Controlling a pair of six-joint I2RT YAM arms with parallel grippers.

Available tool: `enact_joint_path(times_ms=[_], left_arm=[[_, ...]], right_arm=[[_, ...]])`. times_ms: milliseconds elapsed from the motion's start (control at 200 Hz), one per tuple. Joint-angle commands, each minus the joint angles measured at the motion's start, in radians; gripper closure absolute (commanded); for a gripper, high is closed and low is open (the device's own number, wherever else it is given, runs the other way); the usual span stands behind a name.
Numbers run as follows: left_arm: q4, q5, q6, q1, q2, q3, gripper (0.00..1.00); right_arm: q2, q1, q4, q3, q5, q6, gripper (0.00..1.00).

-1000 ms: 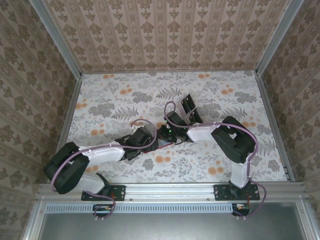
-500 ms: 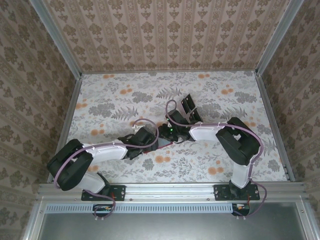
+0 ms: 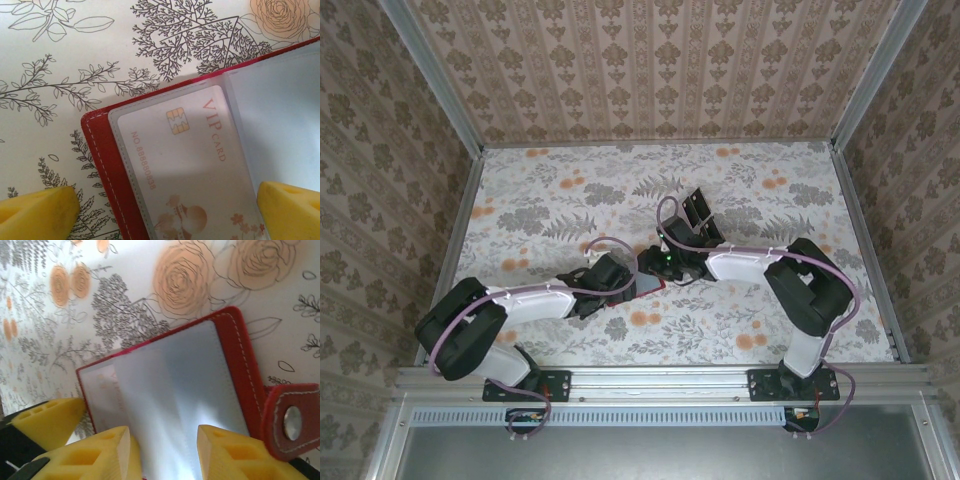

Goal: Put the credit cards into the card holder

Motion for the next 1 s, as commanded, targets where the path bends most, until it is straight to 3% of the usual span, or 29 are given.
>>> enact_joint_path(times_ms=[0, 445, 685, 990], left_arm=[[-0.089, 0.087, -0.045, 0.003, 0.074, -0.057, 0.04], [-0.117, 0.069, -0.042, 0.005, 0.027, -0.050, 0.01], [-0.229, -0.004, -0.044, 0.039, -0.189, -0.043, 0.00], [-0.343, 0.023, -0.019, 0.199, -0.445, -0.067, 0.00]], right_arm=[[0.038, -0.003, 0.004, -0.022, 0.000, -0.008, 0.58], [0.028, 0.005, 0.110, -0.030, -0.100, -0.008, 0.60], [-0.026, 0.052, 0.074, -0.011, -0.092, -0.014, 0.58], [0.054, 0.153, 0.002, 0.095, -0.030, -0.028, 0.51]])
